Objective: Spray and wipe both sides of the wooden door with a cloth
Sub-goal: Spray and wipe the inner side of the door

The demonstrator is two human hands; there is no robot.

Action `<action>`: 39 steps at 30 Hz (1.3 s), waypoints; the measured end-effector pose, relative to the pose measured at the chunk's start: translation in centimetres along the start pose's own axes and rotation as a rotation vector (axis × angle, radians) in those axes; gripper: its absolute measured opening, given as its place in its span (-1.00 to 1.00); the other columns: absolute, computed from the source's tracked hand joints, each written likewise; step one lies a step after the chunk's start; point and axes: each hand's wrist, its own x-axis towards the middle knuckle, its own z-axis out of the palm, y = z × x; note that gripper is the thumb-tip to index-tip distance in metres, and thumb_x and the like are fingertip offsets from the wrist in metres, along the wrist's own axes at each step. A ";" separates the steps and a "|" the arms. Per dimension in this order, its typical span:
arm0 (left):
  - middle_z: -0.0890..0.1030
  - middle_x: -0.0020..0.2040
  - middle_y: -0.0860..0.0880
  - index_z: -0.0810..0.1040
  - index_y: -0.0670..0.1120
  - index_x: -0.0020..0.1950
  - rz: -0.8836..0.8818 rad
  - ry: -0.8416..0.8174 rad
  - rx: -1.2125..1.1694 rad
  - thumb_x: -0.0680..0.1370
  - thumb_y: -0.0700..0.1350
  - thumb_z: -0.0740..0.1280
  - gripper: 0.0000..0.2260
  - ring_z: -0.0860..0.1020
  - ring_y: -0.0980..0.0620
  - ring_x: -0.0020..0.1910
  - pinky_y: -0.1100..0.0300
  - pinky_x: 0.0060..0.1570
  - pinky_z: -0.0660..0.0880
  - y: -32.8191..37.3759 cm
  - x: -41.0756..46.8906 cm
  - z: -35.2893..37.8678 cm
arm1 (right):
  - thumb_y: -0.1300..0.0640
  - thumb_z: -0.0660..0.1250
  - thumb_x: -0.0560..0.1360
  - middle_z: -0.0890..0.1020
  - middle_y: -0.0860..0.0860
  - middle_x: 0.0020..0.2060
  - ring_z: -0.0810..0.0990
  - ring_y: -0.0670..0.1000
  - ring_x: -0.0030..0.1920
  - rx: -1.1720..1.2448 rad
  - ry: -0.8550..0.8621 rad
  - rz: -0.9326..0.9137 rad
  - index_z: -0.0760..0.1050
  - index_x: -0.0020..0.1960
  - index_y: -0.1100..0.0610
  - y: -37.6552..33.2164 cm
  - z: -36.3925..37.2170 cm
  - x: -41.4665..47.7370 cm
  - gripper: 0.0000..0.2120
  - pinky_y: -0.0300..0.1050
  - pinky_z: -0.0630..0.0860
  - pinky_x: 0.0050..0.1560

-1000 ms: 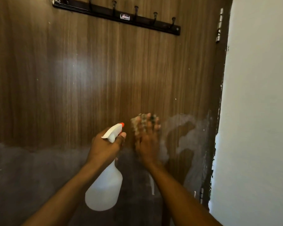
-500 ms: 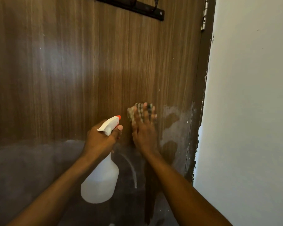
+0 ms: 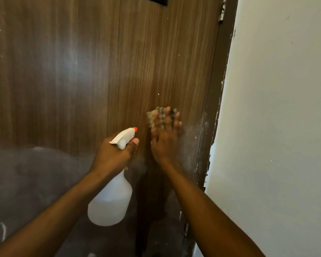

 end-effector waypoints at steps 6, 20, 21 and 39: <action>0.60 0.13 -0.16 0.45 -0.13 0.32 0.006 -0.010 0.015 0.32 0.20 0.34 -0.34 0.58 -0.16 0.07 -0.05 -0.03 0.57 0.5 -0.9 3.8 | 0.06 0.16 0.64 0.03 0.07 0.62 -0.07 0.16 0.61 -0.059 -0.016 0.012 0.03 0.61 -0.01 7.3 -0.8 -4.8 -0.41 0.24 0.00 0.56; 0.59 0.14 -0.15 0.41 -0.13 0.36 -0.024 0.051 0.003 0.47 0.02 0.36 -0.50 0.60 -0.08 0.02 0.11 -0.18 0.58 -1.0 -2.7 7.3 | -0.15 -0.12 0.69 0.10 0.14 0.60 -0.01 0.23 0.59 -0.084 -0.081 -0.015 0.03 0.61 0.05 13.6 -2.1 -9.0 -0.45 0.23 0.03 0.56; 0.59 0.15 -0.14 0.41 -0.12 0.36 -0.036 0.055 -0.001 0.47 0.02 0.36 -0.50 0.60 -0.09 0.03 0.08 -0.16 0.59 -1.3 -3.1 7.4 | -0.15 -0.17 0.69 0.09 0.14 0.60 0.01 0.23 0.59 -0.097 -0.054 0.086 0.01 0.61 0.06 13.7 -2.3 -8.7 -0.45 0.21 0.04 0.56; 0.62 0.09 -0.13 0.48 -0.10 0.28 -0.037 0.227 0.069 0.48 0.01 0.37 -0.59 0.59 -0.12 0.05 0.01 -0.03 0.58 -7.0 -8.0 4.6 | 0.00 0.13 0.60 -0.02 0.15 0.61 -0.08 0.33 0.58 -0.050 -0.034 0.167 -0.04 0.61 -0.03 7.9 0.2 -11.0 -0.36 0.30 0.04 0.53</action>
